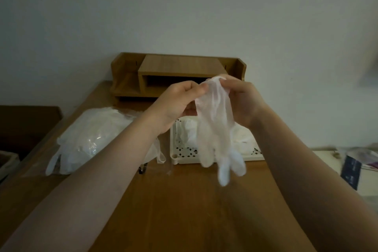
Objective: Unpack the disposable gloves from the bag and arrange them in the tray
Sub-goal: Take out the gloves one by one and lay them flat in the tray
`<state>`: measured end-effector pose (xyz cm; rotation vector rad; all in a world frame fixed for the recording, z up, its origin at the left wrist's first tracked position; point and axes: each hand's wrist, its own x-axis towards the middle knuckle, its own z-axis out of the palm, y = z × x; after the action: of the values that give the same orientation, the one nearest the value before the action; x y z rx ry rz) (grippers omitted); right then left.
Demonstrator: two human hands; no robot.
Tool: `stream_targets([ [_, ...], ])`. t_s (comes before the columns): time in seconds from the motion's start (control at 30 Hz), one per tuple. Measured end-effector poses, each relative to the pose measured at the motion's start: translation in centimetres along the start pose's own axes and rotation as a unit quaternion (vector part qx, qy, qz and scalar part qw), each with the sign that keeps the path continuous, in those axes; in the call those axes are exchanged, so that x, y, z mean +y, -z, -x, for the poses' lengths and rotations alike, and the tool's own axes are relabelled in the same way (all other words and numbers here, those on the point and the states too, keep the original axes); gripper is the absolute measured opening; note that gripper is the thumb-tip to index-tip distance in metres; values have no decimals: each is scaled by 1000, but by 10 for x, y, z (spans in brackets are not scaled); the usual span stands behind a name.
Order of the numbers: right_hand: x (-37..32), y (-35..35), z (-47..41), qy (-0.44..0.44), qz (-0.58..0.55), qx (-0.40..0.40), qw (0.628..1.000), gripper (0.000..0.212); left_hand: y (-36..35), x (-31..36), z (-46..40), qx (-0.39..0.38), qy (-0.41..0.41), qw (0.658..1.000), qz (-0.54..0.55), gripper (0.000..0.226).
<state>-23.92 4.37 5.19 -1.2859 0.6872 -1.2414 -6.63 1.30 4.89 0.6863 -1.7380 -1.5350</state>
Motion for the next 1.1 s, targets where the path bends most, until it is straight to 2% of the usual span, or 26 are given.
stream_targets([
  [0.03, 2, 2, 3, -8, 30, 7, 1000, 25, -1, -1, -1, -1, -1, 1000, 7, 22],
  [0.17, 12, 10, 9, -70, 101, 69, 990, 36, -3, -3, -1, -28, 16, 998, 60, 18],
  [0.27, 17, 12, 15, -138, 134, 33, 981, 54, -3, -3, -2, 3, 15, 992, 123, 14],
  [0.37, 22, 12, 18, -170, 183, 31, 968, 42, 1, -8, -4, 41, 11, 982, 185, 12],
  [0.43, 23, 13, 19, -144, 160, 55, 975, 37, 10, -12, -5, 41, 13, 972, 230, 11],
  [0.5, 22, 15, 20, -106, 113, 71, 985, 29, 22, -17, -3, 14, 33, 967, 251, 21],
  [0.57, 19, 15, 21, -93, 125, 64, 986, 19, 28, -21, 3, -37, 75, 977, 195, 38],
  [0.63, 18, 12, 20, -104, 182, 22, 978, 14, 27, -23, 8, -94, 124, 981, 117, 66],
  [0.7, 18, 8, 19, -107, 260, -9, 960, 11, 20, -25, 7, -108, 161, 978, 78, 78],
  [0.8, 18, 6, 16, -126, 330, -21, 935, 18, 9, -27, 1, -27, 191, 981, 12, 53],
  [0.9, 14, 14, 17, -161, 416, -17, 895, 19, 3, -36, -3, 49, 149, 981, -111, 25],
  [0.97, 9, 26, 22, -200, 463, -10, 864, 23, -4, -40, -5, 59, 111, 982, -140, 21],
  [1.1, -6, 53, 40, -274, 489, 21, 828, 27, -14, -50, -11, 83, 72, 978, -180, 12],
])
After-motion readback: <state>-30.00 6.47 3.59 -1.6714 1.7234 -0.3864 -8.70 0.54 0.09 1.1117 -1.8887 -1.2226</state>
